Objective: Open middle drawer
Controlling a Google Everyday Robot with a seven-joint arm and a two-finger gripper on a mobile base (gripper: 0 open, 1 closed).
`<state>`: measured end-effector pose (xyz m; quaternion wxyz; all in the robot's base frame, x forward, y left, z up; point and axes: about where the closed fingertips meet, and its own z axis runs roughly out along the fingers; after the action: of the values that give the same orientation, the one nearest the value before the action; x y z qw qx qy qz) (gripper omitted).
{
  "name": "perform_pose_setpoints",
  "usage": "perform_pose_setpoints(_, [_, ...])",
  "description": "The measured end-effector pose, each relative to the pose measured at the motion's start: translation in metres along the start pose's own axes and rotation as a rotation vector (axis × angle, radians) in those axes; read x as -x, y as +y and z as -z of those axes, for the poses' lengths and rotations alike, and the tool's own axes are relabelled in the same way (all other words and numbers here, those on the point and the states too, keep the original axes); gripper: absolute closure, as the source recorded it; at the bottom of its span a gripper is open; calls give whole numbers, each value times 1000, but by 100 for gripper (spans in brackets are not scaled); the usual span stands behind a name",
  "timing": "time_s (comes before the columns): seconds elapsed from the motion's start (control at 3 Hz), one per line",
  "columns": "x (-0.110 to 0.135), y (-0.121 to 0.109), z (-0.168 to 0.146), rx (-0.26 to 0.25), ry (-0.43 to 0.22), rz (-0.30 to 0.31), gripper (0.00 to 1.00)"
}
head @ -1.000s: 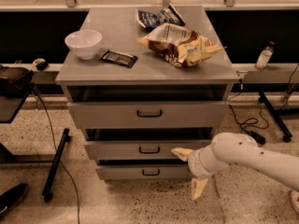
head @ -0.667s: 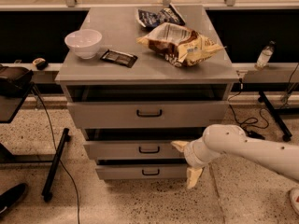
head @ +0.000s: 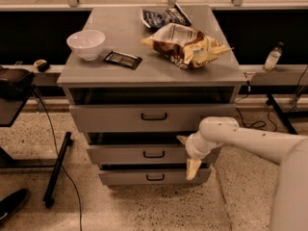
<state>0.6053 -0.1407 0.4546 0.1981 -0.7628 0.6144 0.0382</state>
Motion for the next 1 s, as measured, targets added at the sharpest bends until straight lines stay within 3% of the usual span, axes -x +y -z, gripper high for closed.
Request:
perform_pose_setpoints(0.33, [-16, -5, -22, 42, 34, -61, 0])
perform_pose_setpoints(0.67, [-27, -1, -31, 59, 53, -119, 18])
perform_pose_setpoints(1.0, [-27, 4, -15, 14, 79, -121, 42])
